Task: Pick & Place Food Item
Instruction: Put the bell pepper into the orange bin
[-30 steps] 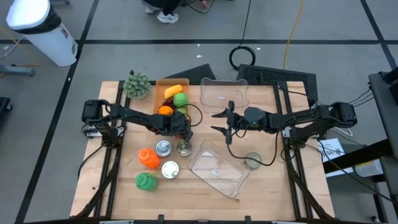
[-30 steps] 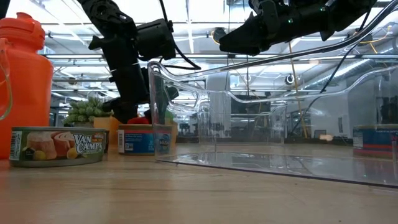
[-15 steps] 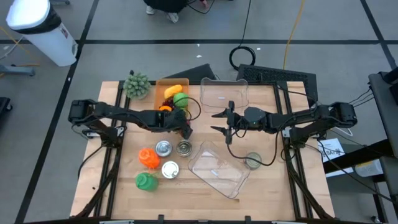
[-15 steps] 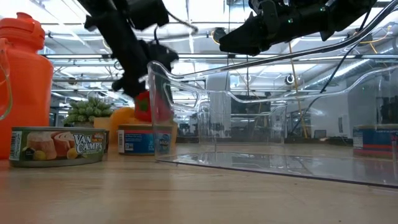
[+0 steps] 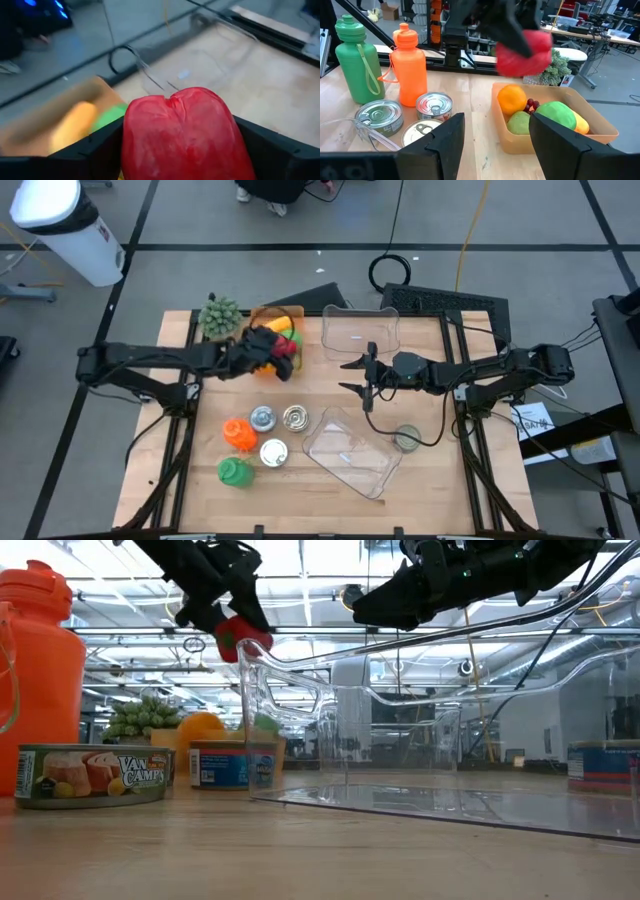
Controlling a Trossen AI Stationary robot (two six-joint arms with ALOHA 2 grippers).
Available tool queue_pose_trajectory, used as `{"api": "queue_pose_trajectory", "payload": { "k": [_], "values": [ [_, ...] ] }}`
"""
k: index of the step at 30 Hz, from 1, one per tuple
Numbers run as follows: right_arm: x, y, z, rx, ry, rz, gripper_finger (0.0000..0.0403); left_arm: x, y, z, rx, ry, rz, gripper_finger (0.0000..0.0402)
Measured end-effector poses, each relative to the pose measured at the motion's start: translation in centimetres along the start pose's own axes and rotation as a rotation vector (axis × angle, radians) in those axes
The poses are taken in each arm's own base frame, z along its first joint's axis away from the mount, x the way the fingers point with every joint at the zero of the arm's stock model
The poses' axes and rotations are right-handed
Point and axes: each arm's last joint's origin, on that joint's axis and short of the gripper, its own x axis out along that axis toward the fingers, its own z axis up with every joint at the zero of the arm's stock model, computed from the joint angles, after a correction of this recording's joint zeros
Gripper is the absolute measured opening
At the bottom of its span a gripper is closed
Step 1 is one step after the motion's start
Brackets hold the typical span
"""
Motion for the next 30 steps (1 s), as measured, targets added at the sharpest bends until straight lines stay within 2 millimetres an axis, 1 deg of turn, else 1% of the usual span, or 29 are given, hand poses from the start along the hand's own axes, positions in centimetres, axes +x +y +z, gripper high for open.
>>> {"api": "queue_pose_trajectory", "payload": {
  "k": [3,6,11,14,18,23,26,30],
  "values": [
    [0.0,0.0,0.0,0.000,0.000,0.000,0.0210,0.1,1.4,0.7,0.022,-0.037,0.094,0.0304],
    [0.0,0.0,0.0,-0.002,0.000,0.000,0.0210,0.7,3.1,1.3,0.012,-0.056,0.206,0.0301],
    [0.0,0.0,0.0,-0.004,0.000,0.000,0.0210,2.6,5.7,1.6,-0.015,-0.029,0.329,0.0327],
    [0.0,0.0,0.0,-0.018,0.000,0.000,0.0210,4.0,7.2,1.5,-0.035,-0.001,0.396,0.0333],
    [0.0,0.0,0.0,-0.022,0.000,0.000,0.0210,6.5,9.1,0.8,-0.061,0.059,0.480,0.0320],
    [0.0,0.0,-0.1,-0.022,0.008,0.001,0.0210,9.3,10.5,-0.5,-0.103,0.137,0.522,0.0306],
    [0.0,0.0,-0.1,-0.023,0.011,0.001,0.0210,10.6,10.8,-1.4,-0.106,0.183,0.529,0.0319],
    [0.0,0.0,-0.1,-0.023,0.011,0.001,0.0210,11.7,10.8,-2.4,-0.079,0.231,0.538,0.0352]
  ]
}}
